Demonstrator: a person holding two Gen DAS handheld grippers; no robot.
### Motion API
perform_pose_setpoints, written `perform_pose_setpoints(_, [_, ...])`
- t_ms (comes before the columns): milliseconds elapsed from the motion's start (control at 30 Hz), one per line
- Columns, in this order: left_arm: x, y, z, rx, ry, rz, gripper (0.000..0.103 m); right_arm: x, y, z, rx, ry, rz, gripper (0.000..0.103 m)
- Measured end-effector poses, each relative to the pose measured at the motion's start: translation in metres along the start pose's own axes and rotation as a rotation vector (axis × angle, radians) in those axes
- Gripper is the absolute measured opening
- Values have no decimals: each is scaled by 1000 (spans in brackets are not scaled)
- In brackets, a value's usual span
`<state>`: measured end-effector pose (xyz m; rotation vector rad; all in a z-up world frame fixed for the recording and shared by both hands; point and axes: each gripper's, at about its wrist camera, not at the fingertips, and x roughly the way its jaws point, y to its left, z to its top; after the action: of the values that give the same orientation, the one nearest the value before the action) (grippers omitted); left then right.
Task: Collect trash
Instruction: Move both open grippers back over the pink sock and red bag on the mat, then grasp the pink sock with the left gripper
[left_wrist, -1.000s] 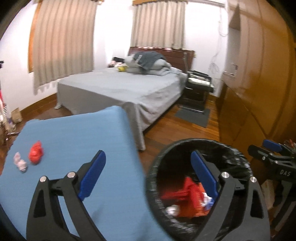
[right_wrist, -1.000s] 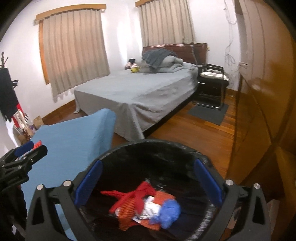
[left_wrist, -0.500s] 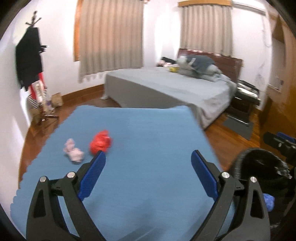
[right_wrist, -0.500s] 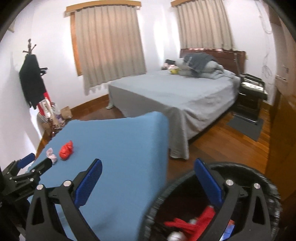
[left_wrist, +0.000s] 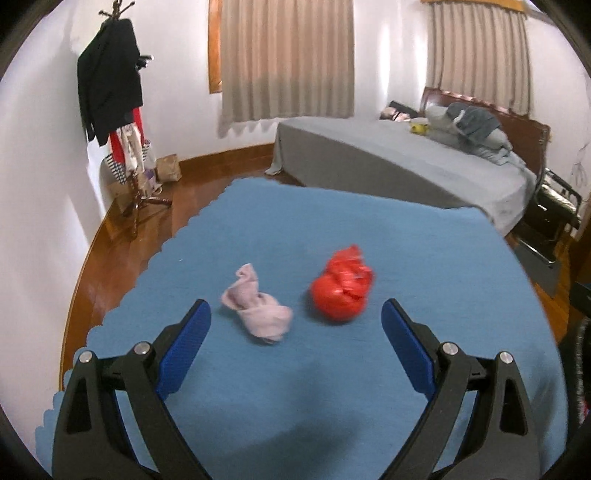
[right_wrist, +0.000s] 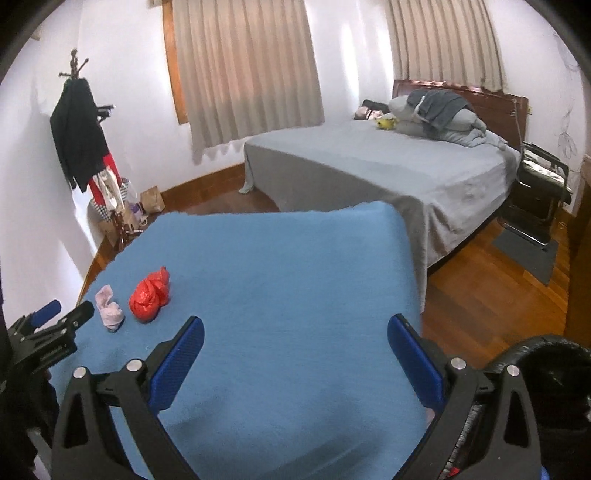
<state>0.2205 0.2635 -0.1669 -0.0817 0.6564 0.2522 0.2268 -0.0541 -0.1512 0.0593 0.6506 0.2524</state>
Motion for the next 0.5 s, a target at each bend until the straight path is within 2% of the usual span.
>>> perform_pose_setpoints(133, [27,17,6,-32,35,6,90,12,5,1,-11,18,3,97])
perform_pose_setpoints(200, [39,21,6,-45,60,5,82,17,7,2,-17,23,4,97])
perform_pose_setpoints(433, [74,33,2,-91,144,-27,74,31,15,2,-42,43,8,97])
perform_pose_setpoints(500, [82,36,-1,-95,168,-37,67,34,17,2,-46,46,9,97])
